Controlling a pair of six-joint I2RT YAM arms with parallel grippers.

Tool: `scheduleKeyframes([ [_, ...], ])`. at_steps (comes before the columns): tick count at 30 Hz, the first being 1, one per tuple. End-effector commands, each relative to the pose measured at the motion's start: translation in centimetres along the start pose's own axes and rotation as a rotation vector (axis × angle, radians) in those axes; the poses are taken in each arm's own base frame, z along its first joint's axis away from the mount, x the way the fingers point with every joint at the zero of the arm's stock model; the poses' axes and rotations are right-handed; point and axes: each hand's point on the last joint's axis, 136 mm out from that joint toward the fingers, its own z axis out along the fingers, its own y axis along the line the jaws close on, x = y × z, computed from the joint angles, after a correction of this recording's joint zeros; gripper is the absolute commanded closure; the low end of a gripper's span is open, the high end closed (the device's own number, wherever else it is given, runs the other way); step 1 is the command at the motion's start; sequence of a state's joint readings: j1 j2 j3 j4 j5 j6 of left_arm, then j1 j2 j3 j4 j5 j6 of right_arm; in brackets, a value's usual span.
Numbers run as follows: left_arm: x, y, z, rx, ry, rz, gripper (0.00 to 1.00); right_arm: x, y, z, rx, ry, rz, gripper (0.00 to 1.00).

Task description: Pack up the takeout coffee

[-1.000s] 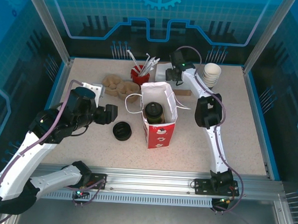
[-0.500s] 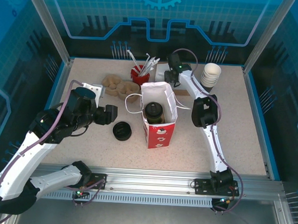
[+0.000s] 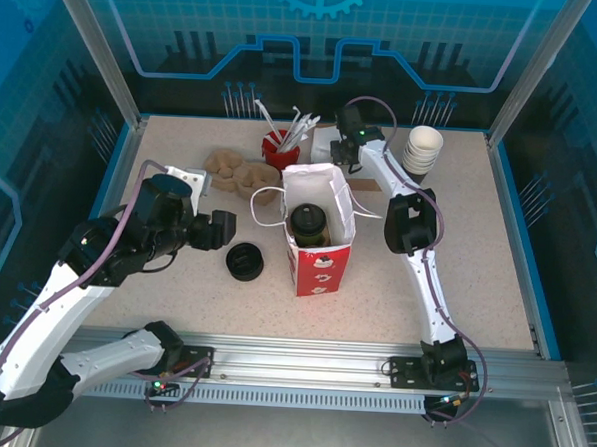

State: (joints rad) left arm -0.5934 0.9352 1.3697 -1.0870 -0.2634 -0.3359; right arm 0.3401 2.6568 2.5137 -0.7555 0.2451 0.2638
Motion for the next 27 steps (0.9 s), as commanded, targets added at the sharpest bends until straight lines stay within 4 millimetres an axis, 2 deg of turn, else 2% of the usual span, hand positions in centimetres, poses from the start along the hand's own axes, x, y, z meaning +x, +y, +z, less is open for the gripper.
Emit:
scheduleKeyframes([
  [1,0.6,-0.1,0.4,0.012,0.028,-0.012,0.21,-3.6,0.4,-5.1,-0.043,-0.083,0.002,0.82],
  [8,0.8,0.0,-0.1,0.017,0.023,-0.021,0.21,-5.7,-0.3,-9.3,-0.034,-0.141,-0.003,0.85],
  [14,1.0,-0.1,-0.4,0.031,0.022,-0.028,0.21,-7.4,-0.6,-14.2,-0.05,-0.193,0.011,0.97],
  [17,1.1,-0.1,-0.6,0.035,0.022,-0.034,0.21,-8.1,-0.7,-17.4,-0.065,-0.218,0.027,1.0],
  [18,1.1,-0.1,-0.6,0.04,0.02,-0.036,0.21,-8.5,-0.9,-19.4,-0.074,-0.239,0.033,1.0],
  [21,1.0,-0.4,-0.7,0.056,0.011,-0.045,0.2,-8.7,-0.9,-23.4,-0.109,-0.261,0.052,1.0],
  [27,0.8,-1.3,-0.1,0.101,0.011,-0.079,0.18,-7.5,0.2,-31.8,-0.267,-0.264,0.103,1.0],
])
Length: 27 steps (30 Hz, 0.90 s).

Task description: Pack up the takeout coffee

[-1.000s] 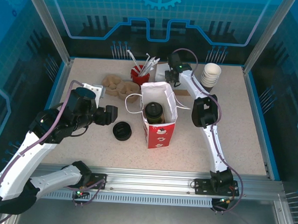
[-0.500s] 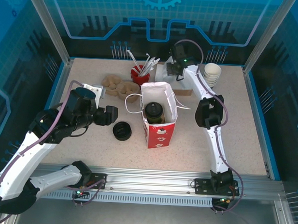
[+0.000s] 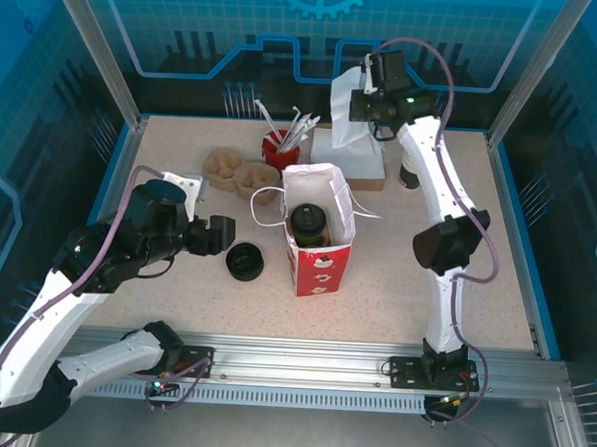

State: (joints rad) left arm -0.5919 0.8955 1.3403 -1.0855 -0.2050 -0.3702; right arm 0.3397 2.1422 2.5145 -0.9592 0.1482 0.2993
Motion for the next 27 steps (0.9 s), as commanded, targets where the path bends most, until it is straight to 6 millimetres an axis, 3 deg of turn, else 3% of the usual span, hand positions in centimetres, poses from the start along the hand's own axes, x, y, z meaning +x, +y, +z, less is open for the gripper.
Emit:
scheduleKeyframes([
  [1,-0.2,-1.0,0.5,0.056,-0.003,-0.045,0.18,-0.1,2.1,-6.3,-0.13,0.019,0.067,1.0],
  [9,-1.0,-4.0,1.3,0.214,-0.019,-0.086,0.17,0.4,7.0,-17.1,-0.472,0.015,0.213,1.0],
  [14,-2.0,-5.7,1.6,0.295,-0.041,-0.104,0.15,1.7,9.6,-21.2,-0.659,0.069,0.315,1.0],
  [18,-2.9,-7.0,2.1,0.349,-0.047,-0.136,0.16,3.0,11.4,-23.3,-0.756,0.128,0.376,1.0],
  [27,-3.7,-8.9,3.8,0.425,-0.029,-0.176,0.18,5.4,14.2,-25.0,-0.888,0.158,0.47,1.0],
])
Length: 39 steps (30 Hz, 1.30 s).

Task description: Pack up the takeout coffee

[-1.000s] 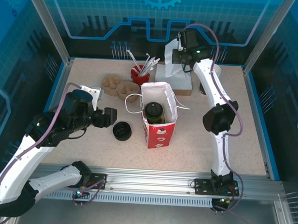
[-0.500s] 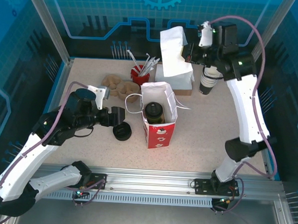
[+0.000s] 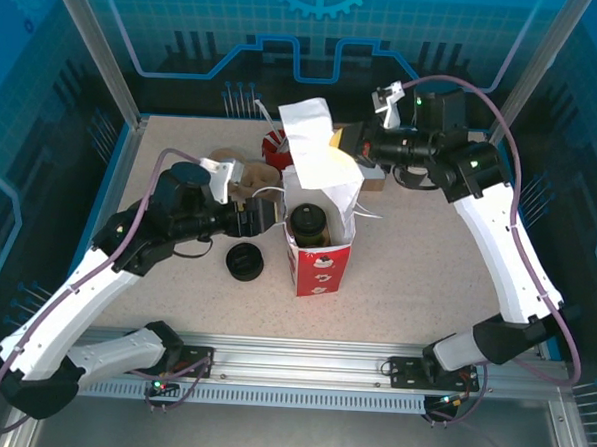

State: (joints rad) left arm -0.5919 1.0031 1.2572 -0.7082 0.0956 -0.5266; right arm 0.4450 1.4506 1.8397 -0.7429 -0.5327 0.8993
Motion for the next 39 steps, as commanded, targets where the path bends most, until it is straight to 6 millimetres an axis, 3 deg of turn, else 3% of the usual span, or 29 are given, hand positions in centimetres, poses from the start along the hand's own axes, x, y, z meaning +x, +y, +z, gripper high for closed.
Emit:
scheduleKeyframes([
  [1,-0.7,-1.3,0.2,0.079,-0.024,-0.024,0.18,0.6,3.3,-0.9,-0.124,-0.029,0.004,1.0],
  [6,-0.5,-1.2,0.3,0.071,-0.022,-0.005,0.17,1.7,2.5,-0.5,-0.117,-0.05,0.021,1.0],
  [17,-0.2,-0.6,2.1,0.077,-0.026,0.012,0.16,4.3,-1.8,2.7,-0.073,0.009,0.086,1.0],
  [25,0.2,0.3,3.1,0.04,-0.011,0.013,0.16,6.4,-7.6,4.3,0.13,0.029,0.067,1.0],
  [39,0.8,1.0,3.4,0.018,0.007,0.005,0.16,9.7,-14.4,5.0,0.4,0.128,0.009,1.0],
])
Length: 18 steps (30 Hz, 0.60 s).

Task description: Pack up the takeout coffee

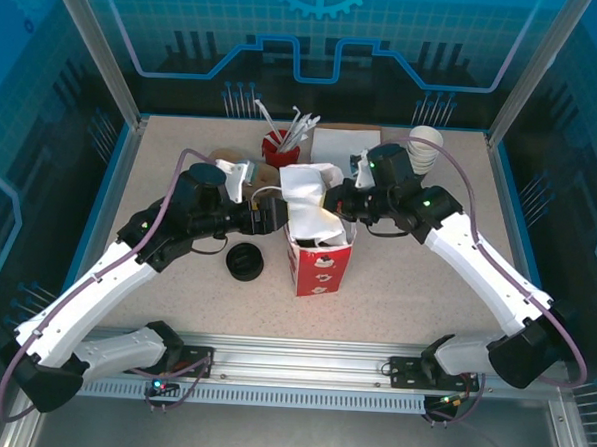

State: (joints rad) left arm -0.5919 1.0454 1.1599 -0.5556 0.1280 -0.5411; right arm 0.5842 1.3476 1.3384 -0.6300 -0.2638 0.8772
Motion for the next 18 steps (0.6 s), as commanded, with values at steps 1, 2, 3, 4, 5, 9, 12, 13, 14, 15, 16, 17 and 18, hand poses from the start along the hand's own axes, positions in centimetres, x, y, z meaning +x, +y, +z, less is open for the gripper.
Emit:
scheduleKeyframes([
  [1,0.3,0.6,0.1,-0.017,-0.001,0.015,0.16,1.1,-1.9,0.5,0.113,0.031,-0.053,1.0],
  [2,0.3,0.6,0.1,-0.017,-0.001,0.014,0.16,1.2,-2.2,0.5,0.143,0.027,-0.068,1.0],
  [3,0.4,0.6,0.1,-0.017,0.003,0.014,0.16,1.3,-2.6,0.5,0.17,0.026,-0.079,1.0],
  [4,0.4,0.6,0.2,-0.018,0.004,0.014,0.16,1.4,-2.7,0.6,0.185,0.024,-0.089,1.0],
  [5,0.4,0.7,0.2,-0.018,0.004,0.012,0.16,1.5,-2.7,0.7,0.19,0.026,-0.099,1.0],
  [9,0.6,0.8,0.3,-0.019,0.007,0.011,0.16,1.8,-3.3,1.3,0.245,0.024,-0.133,1.0],
  [12,0.7,0.8,0.3,-0.018,0.008,0.007,0.16,1.7,-3.6,1.2,0.282,0.005,-0.158,1.0],
  [13,0.7,0.9,0.3,-0.018,0.008,0.007,0.16,1.6,-3.7,1.2,0.293,-0.001,-0.167,1.0],
  [14,0.8,0.9,0.3,-0.019,0.008,0.007,0.16,1.7,-3.7,1.2,0.303,0.001,-0.176,1.0],
  [15,0.8,0.9,0.3,-0.018,0.008,0.007,0.16,1.7,-3.7,1.2,0.31,0.001,-0.185,1.0],
  [16,0.8,0.9,0.4,-0.017,0.01,0.006,0.16,1.7,-3.6,1.2,0.318,0.001,-0.196,1.0],
  [17,0.9,0.9,0.4,-0.017,0.01,0.005,0.16,1.8,-3.6,1.4,0.323,0.003,-0.204,1.0],
  [18,0.9,1.0,0.5,-0.018,0.011,0.005,0.16,1.8,-3.5,1.5,0.325,0.004,-0.211,1.0],
])
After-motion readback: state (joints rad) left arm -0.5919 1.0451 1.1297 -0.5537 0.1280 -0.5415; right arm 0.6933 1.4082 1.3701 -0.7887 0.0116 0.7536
